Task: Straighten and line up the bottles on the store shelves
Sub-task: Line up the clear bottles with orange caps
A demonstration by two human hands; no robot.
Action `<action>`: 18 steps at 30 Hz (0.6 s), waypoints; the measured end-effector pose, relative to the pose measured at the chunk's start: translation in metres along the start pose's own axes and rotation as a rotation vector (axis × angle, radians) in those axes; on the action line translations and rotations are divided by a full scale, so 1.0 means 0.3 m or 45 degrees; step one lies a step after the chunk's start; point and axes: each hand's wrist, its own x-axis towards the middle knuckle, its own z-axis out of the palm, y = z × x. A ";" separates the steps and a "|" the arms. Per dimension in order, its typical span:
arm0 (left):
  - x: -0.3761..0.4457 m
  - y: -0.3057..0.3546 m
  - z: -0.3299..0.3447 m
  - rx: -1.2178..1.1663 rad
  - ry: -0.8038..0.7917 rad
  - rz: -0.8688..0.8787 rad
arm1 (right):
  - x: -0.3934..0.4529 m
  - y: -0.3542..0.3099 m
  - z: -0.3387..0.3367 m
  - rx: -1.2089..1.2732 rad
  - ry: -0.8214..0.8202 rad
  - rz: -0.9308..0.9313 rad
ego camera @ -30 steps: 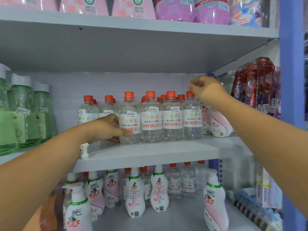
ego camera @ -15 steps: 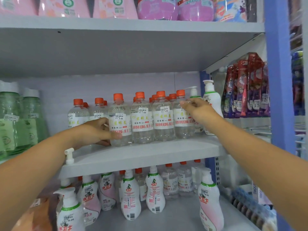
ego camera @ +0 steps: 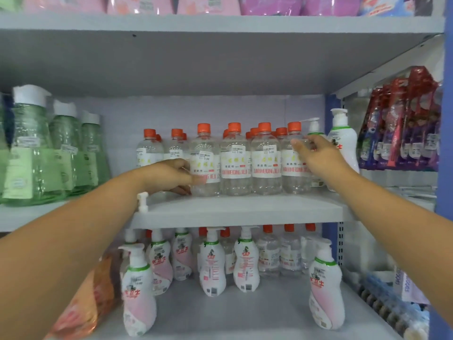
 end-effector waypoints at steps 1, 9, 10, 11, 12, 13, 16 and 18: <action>-0.027 0.005 -0.008 0.008 0.044 0.000 | -0.010 -0.004 -0.005 -0.023 -0.013 -0.017; -0.570 -0.133 0.052 -0.510 1.218 0.266 | -0.332 -0.052 -0.120 0.365 0.193 -0.247; -0.641 -0.170 0.117 -0.510 1.318 0.292 | -0.427 -0.051 -0.109 0.468 0.192 -0.294; -0.693 -0.214 0.186 -0.516 1.352 0.283 | -0.521 -0.040 -0.085 0.542 0.170 -0.337; -0.725 -0.262 0.255 -0.518 1.329 0.246 | -0.609 -0.023 -0.047 0.583 0.122 -0.357; -0.734 -0.313 0.313 -0.498 1.266 0.184 | -0.678 -0.007 -0.001 0.606 0.051 -0.334; -0.695 -0.451 0.419 -0.352 1.009 -0.040 | -0.752 0.080 0.171 0.471 -0.218 -0.089; -0.650 -0.524 0.436 -0.219 0.890 -0.163 | -0.720 0.161 0.274 0.338 -0.382 0.141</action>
